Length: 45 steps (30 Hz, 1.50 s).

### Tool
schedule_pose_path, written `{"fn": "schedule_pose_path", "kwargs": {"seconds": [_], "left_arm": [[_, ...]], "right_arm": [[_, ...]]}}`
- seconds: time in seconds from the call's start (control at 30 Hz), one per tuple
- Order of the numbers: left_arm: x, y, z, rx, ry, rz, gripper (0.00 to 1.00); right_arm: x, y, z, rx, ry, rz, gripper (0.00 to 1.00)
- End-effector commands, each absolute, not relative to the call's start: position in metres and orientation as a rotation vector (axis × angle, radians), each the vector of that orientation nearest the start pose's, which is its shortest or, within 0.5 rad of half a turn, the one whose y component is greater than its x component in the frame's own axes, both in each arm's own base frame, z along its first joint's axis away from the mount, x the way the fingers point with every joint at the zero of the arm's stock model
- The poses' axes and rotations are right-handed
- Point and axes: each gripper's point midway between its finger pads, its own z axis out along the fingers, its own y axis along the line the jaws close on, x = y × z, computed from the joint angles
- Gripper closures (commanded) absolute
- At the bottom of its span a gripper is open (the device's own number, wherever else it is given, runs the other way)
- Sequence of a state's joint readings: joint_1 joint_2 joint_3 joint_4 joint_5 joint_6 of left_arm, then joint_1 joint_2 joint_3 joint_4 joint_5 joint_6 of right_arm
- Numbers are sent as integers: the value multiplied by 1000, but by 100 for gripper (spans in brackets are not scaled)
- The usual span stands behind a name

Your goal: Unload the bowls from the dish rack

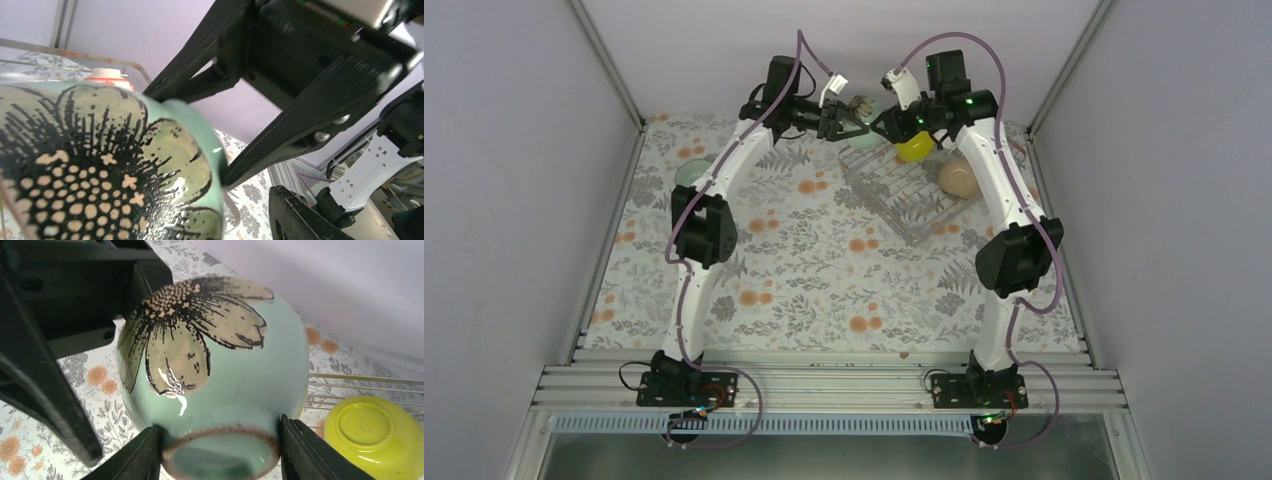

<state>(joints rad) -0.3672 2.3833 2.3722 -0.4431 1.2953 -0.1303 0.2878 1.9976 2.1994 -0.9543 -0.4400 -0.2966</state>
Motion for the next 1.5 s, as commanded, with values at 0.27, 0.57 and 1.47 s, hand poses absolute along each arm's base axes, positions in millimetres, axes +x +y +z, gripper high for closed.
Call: {"fn": "schedule_pose_path", "kwargs": {"seconds": [0.27,0.57,1.47], "left_arm": [[421,-359,368,1223,1476,-1667,63],[419,-358,369,1232,1468,-1679,87],[504,-215,379,920,1695,-1104,98]], "right_arm": [[501,233,302,-857,2048,516,51],[497,231,302,-870,2038,495,44],[372,190,366,-1029,1974,400,19]]}}
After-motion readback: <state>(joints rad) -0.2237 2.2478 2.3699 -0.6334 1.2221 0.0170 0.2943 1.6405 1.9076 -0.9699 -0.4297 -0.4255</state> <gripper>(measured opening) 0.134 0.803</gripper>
